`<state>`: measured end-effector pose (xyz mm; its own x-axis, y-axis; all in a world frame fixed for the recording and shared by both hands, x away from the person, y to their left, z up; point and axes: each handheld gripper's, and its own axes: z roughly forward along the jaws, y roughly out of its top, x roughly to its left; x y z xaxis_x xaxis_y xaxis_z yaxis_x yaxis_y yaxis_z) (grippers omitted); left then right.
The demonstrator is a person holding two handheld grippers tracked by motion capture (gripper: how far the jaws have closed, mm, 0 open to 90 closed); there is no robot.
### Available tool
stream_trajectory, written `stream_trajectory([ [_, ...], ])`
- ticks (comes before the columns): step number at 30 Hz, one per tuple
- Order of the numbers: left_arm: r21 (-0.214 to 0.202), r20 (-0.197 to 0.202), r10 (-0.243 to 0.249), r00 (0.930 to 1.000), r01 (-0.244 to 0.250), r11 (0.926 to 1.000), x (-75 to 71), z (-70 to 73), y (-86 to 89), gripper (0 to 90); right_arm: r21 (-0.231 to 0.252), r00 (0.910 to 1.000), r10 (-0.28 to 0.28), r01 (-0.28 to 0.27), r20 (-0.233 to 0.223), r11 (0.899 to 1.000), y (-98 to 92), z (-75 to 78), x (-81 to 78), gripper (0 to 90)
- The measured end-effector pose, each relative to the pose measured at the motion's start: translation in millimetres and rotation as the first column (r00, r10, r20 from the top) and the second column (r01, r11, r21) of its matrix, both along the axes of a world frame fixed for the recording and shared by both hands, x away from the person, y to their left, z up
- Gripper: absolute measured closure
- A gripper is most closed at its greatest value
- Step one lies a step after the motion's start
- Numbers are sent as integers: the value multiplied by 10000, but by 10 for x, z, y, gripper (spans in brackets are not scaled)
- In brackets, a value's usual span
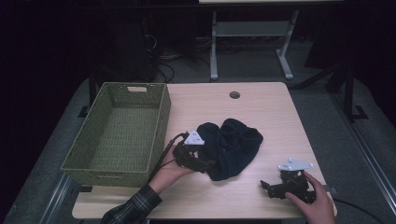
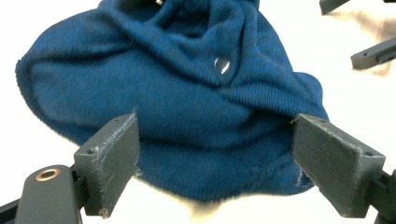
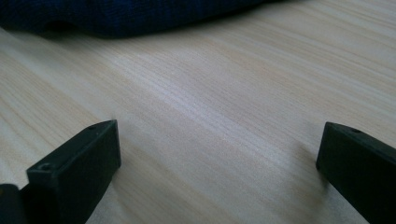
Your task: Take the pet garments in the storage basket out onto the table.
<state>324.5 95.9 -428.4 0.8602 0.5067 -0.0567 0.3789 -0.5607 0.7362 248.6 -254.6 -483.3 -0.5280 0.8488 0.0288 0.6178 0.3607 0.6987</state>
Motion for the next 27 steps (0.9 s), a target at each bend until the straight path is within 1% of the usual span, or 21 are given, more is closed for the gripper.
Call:
stream_trajectory([
  [3,112,-58,201,9998,-200,9997,-59,-42,51,141,1,10000,1,-1,-2,10000,0,1,-1,0],
  [4,112,-58,201,9998,-200,9997,-59,-42,51,141,1,10000,1,-1,-2,10000,0,1,-1,0],
  [5,191,-86,267,9996,-265,9995,-99,-68,80,141,1,10000,2,-2,0,10000,0,1,-1,0],
  [6,191,-86,267,9996,-265,9995,-99,-68,80,141,1,10000,2,-2,0,10000,0,1,-1,0],
  [7,297,-61,274,9996,-272,9992,-141,-95,101,140,0,10000,3,-3,1,10000,0,0,-1,0],
  [8,315,-80,296,9995,-294,9991,-161,-109,108,139,-1,10000,3,-3,0,10000,0,0,-1,0],
  [11,414,-95,346,9994,-341,9986,-186,-127,128,136,0,10000,3,-3,1,10000,0,0,-1,0],
  [13,493,-137,479,9988,-472,9977,-213,-162,150,135,0,10000,2,-2,1,10000,0,0,-1,0],
  [14,573,-218,488,9986,-475,9972,-247,-208,158,134,1,10000,-1,1,-1,10000,0,0,-2,0],
  [15,573,-218,488,9986,-475,9972,-247,-208,158,132,1,10000,-1,1,-1,10000,0,0,-2,0],
  [18,950,-232,458,9987,-434,9945,-291,-274,142,130,1,10000,0,0,0,10000,0,1,-2,0],
  [20,1046,-347,429,9985,-390,9937,-307,-308,129,130,1,10000,-1,1,-1,10000,0,0,-2,0],
  [23,1171,-407,388,9984,-338,9925,-331,-356,101,129,2,10000,-4,4,-4,10000,0,1,-2,0],
  [25,1312,-390,350,9986,-296,9909,-335,-378,93,129,1,10000,0,0,0,10000,0,1,-2,0],
  [26,1358,-286,387,9988,-345,9901,-338,-404,93,129,1,10000,-2,2,-3,10000,0,1,-2,0],
  [27,1358,-286,387,9988,-345,9901,-338,-404,93,129,-1,10000,1,-1,1,10000,0,0,-2,0],
])
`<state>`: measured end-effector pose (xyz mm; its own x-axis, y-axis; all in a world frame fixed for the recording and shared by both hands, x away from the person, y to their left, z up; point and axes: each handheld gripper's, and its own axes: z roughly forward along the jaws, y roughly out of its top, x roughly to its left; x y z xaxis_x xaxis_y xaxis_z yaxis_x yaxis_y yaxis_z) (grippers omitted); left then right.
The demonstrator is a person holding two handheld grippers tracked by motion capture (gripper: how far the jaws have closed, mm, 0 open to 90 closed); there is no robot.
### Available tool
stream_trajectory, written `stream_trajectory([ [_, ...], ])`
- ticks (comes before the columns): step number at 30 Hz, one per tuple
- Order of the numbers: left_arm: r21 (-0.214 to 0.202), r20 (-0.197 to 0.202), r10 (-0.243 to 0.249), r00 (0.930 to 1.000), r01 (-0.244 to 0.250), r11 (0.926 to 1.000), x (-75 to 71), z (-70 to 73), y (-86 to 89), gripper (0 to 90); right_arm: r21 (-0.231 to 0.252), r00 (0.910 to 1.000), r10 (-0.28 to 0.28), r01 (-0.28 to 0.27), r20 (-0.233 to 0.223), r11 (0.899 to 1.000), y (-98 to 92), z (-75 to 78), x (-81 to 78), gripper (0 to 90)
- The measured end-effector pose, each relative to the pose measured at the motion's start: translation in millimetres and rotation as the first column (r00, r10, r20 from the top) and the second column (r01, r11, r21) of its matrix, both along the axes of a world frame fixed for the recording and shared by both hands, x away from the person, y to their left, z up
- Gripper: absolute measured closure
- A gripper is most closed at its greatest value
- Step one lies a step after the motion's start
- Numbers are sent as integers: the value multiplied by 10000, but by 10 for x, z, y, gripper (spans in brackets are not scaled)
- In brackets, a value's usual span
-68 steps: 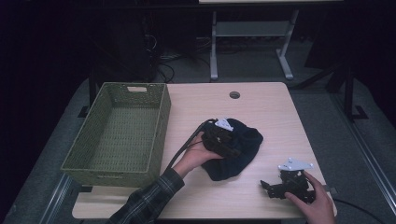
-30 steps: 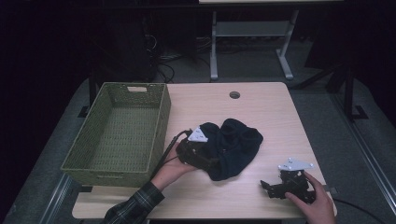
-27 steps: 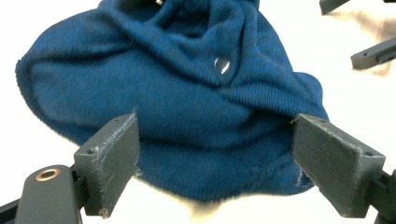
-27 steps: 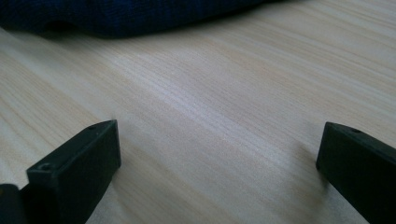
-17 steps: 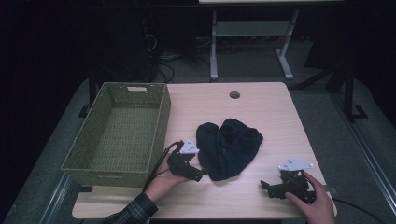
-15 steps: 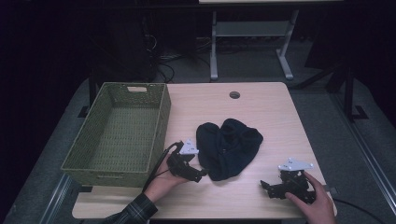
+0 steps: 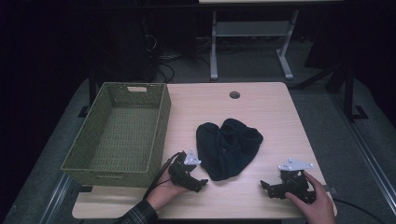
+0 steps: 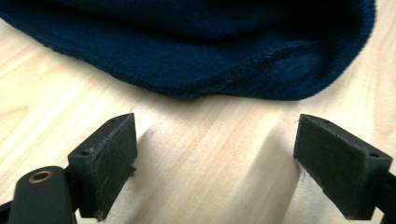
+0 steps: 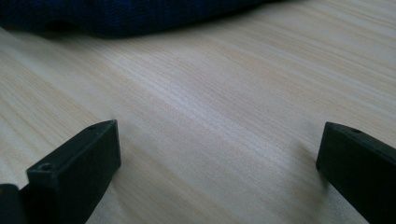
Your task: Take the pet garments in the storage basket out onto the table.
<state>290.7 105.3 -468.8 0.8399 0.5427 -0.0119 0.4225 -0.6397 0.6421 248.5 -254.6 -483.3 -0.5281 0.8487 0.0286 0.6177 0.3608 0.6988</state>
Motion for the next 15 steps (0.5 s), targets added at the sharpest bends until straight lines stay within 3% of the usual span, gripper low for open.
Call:
stream_trajectory([
  [3,-54,151,42,9999,-41,10000,-8,-15,6,128,2,10000,-3,3,-2,10000,0,0,0,0],
  [8,-828,622,8,9981,44,9966,-36,-92,63,129,2,10000,-4,4,-3,10000,0,0,0,0],
  [15,-824,620,22,9981,29,9966,-39,-92,65,129,0,10000,-2,2,-1,10000,0,0,0,0],
])
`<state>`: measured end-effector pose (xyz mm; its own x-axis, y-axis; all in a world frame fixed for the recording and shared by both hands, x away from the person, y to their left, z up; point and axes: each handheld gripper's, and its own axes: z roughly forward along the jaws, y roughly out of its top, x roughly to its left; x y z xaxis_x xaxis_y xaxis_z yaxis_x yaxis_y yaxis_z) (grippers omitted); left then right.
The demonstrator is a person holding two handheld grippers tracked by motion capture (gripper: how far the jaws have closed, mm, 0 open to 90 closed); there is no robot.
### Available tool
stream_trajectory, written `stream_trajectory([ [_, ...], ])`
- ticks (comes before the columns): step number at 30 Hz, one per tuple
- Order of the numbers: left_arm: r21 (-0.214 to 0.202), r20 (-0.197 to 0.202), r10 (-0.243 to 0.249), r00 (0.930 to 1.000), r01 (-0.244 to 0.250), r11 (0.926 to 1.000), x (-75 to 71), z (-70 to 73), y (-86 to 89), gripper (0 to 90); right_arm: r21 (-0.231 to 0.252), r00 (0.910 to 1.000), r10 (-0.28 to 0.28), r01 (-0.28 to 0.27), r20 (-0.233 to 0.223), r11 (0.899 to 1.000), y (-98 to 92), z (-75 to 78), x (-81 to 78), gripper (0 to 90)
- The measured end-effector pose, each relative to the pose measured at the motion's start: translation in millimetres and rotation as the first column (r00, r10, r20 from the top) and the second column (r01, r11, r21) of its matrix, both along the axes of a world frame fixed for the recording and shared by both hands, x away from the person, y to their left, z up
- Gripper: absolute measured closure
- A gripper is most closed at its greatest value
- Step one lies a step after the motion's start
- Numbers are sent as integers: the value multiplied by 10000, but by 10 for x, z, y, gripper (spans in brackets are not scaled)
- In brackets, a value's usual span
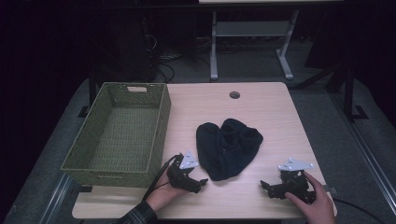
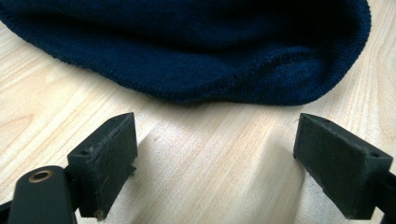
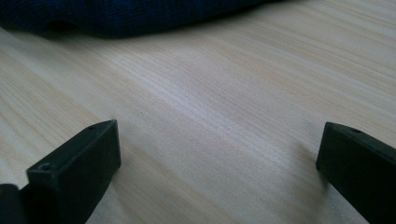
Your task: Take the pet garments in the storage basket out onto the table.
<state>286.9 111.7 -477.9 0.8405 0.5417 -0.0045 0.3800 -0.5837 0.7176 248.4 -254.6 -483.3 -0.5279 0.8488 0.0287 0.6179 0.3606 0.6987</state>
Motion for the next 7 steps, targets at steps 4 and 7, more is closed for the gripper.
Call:
stream_trajectory([
  [4,1,-2,-1,10000,1,10000,0,0,0,129,1,10000,-23,23,-2,10000,1,0,-3,0],
  [7,2,-2,-1,10000,1,10000,0,0,0,129,0,10000,-55,55,-6,10000,3,0,-6,0],
])
